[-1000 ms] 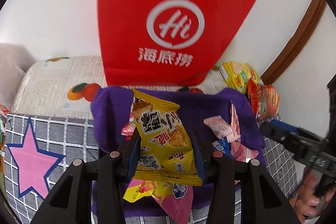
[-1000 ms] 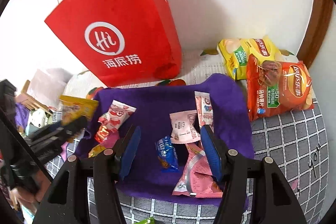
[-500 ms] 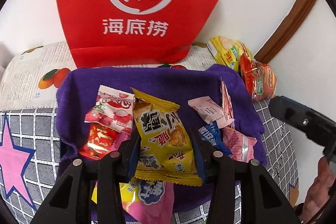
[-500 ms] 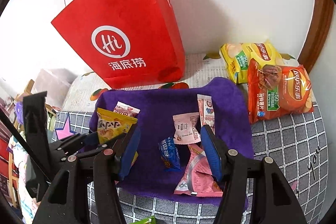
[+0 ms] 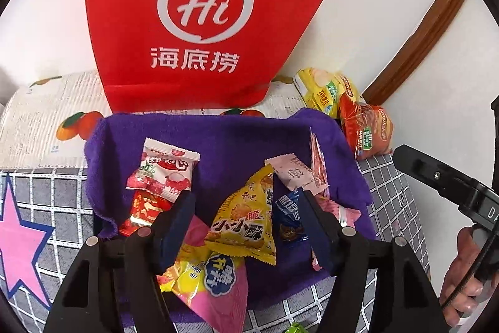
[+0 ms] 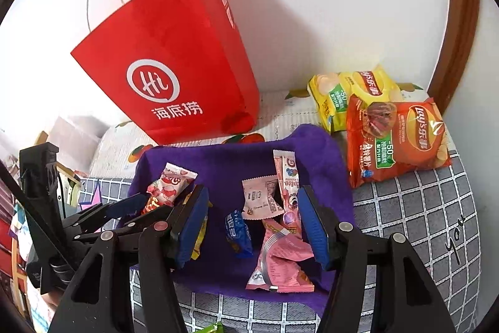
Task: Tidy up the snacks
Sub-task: 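Lower the yellow chip bag onto the towel and open the left tool, then grasp the green triangular snack packet from the bed with the right tool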
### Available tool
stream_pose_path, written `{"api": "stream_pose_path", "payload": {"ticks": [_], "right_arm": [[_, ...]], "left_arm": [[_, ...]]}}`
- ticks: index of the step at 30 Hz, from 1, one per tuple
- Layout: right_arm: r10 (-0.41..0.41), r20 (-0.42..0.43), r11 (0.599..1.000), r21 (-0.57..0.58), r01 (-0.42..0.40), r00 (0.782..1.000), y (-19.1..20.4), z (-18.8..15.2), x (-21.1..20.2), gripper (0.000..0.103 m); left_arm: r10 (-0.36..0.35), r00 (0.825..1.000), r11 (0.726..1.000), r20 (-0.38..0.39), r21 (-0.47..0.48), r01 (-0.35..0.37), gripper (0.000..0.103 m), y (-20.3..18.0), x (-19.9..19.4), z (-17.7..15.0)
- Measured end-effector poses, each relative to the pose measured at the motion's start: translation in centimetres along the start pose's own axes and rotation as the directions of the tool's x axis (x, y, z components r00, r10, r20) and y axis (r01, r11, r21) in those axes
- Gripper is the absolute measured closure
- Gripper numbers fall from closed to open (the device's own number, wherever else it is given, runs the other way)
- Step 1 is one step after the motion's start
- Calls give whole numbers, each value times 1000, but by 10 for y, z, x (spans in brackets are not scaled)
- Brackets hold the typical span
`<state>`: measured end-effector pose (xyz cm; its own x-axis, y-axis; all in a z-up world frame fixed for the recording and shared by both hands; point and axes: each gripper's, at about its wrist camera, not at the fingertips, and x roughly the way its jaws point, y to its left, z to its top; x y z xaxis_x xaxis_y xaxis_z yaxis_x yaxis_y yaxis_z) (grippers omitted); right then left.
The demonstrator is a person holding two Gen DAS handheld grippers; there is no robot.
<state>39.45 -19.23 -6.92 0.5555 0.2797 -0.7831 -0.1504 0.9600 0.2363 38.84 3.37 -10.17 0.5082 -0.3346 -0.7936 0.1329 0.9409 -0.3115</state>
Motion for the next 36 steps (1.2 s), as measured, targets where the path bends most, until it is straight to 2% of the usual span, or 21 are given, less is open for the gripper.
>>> {"api": "stream_pose_path", "payload": {"ticks": [6,10,13,20,25,28,30,32,36], "right_arm": [[23,21,999,-41,-22,1000,18,-9,-14,44],[1,6,998,-67,0,1000,29,-28,-20,44],[4,-11,998,-70,-5,1000,27,-54,-21,45],[9,-47,998,-56,-11,999,19,-118,-19,68],[56,-96,996,-62,-62,994,26,-159,-18,68],[115,-88,991,-60,-120,990,32,-180,-23,61],[137,-62,986,-90,-142,989,40,-192,-27,42],[136,-40,981,-136,-140,990,49,-203,-28,38],[75,-60,973,-214,-86,995,66,-222,-9,38]], "left_arm": [[83,996,996,30,22,-84,36,-2,-14,1],[131,991,991,40,28,-132,36,-3,-22,1],[139,989,990,41,28,-140,36,-4,-26,1],[120,991,991,59,52,-123,36,-17,-42,-3],[122,989,988,85,82,-129,36,-29,-53,-6],[115,989,988,94,90,-123,36,-31,-59,-7],[108,990,989,95,89,-116,36,-31,-62,-7],[104,990,990,95,83,-112,36,-29,-64,-7],[98,990,991,105,81,-106,36,-29,-70,-7]]}}
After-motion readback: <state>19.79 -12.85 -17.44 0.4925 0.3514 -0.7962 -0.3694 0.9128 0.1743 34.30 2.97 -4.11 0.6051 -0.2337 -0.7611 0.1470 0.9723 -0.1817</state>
